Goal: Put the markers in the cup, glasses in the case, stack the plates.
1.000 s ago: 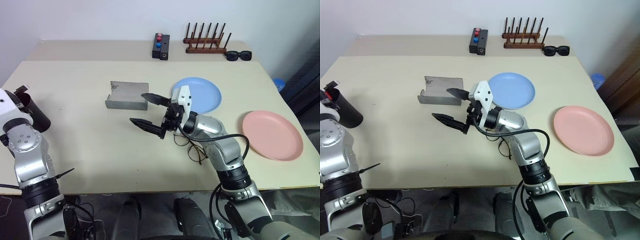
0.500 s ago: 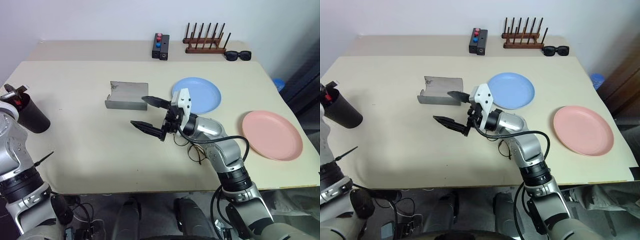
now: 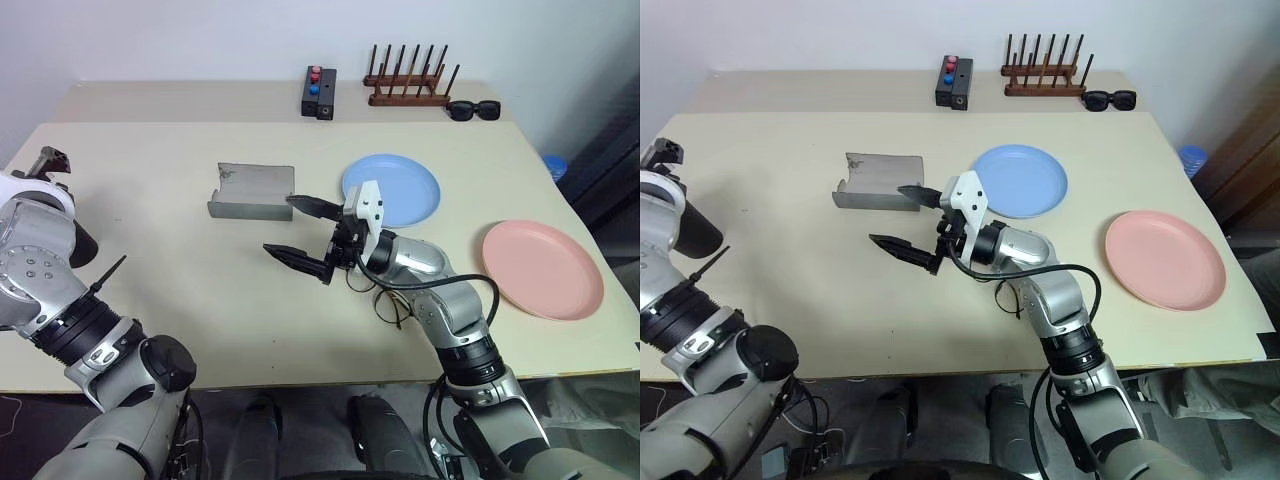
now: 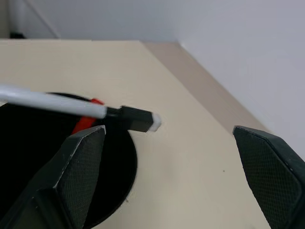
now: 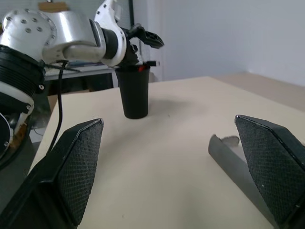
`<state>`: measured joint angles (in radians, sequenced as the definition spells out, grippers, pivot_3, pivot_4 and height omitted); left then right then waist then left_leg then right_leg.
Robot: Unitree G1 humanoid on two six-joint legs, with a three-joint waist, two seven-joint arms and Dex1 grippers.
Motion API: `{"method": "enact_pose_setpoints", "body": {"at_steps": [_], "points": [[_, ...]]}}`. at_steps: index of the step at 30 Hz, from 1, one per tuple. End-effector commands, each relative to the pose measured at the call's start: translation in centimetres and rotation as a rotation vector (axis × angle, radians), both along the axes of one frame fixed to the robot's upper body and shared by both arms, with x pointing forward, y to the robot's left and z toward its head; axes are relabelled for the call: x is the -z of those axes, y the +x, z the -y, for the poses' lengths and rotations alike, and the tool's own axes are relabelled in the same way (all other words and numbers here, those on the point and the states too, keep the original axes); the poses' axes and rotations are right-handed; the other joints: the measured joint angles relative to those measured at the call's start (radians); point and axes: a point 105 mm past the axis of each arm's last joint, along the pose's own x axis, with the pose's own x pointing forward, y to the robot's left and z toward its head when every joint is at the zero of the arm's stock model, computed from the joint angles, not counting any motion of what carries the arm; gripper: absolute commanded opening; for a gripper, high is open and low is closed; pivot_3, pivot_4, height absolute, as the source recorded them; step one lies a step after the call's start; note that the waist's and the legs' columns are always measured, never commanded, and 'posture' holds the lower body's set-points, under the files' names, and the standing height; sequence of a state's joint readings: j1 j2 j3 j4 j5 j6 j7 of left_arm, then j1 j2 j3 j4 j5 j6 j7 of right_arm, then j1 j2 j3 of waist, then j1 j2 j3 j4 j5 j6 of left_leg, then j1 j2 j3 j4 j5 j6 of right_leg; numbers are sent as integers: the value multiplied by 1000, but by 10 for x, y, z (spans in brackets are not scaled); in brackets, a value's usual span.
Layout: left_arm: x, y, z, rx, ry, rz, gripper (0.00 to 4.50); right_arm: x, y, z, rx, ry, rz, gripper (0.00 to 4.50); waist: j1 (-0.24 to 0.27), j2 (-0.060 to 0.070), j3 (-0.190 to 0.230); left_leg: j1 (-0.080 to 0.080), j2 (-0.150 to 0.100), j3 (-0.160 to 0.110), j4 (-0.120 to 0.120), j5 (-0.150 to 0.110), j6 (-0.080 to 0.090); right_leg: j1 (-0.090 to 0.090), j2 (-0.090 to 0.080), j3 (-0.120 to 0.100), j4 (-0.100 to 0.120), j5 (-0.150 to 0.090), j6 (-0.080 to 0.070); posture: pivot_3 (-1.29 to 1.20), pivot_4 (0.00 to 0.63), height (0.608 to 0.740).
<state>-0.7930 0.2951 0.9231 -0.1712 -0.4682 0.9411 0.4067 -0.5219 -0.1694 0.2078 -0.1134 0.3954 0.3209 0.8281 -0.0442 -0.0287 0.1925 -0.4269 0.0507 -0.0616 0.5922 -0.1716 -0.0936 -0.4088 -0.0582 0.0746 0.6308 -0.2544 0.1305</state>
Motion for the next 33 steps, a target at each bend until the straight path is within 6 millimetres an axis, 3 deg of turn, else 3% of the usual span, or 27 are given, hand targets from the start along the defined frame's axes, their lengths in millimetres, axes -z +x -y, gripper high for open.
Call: {"method": "enact_pose_setpoints", "body": {"at_steps": [1, 11, 19, 33], "points": [[-19, -9, -6, -67, -35, 110, 4406, -12, -4, 1, -5, 26, 50, 4500, 1, 0, 0, 0, 0, 0, 0, 0, 0, 0, 0, 0, 0, 0, 0, 0, 150, 740], [-11, -19, -28, -166, -167, 182, 4406, -11, -3, 0, -9, 21, 47, 4500, 2, 0, 0, 0, 0, 0, 1, 0, 0, 0, 0, 0, 0, 0, 0, 0, 150, 740], [-3, -11, -33, -153, -239, 215, 4406, -10, -4, -2, -14, 21, 44, 4500, 3, 0, 0, 0, 0, 0, 1, 0, 0, 1, 0, 0, 0, 0, 0, 0, 150, 740], [-8, -4, -37, -146, -226, 228, 4406, -9, -3, -1, -6, 16, 47, 4500, 3, 0, 0, 0, 0, 0, 0, 0, -1, 1, 0, 0, 0, 0, 0, 0, 150, 740]]}}
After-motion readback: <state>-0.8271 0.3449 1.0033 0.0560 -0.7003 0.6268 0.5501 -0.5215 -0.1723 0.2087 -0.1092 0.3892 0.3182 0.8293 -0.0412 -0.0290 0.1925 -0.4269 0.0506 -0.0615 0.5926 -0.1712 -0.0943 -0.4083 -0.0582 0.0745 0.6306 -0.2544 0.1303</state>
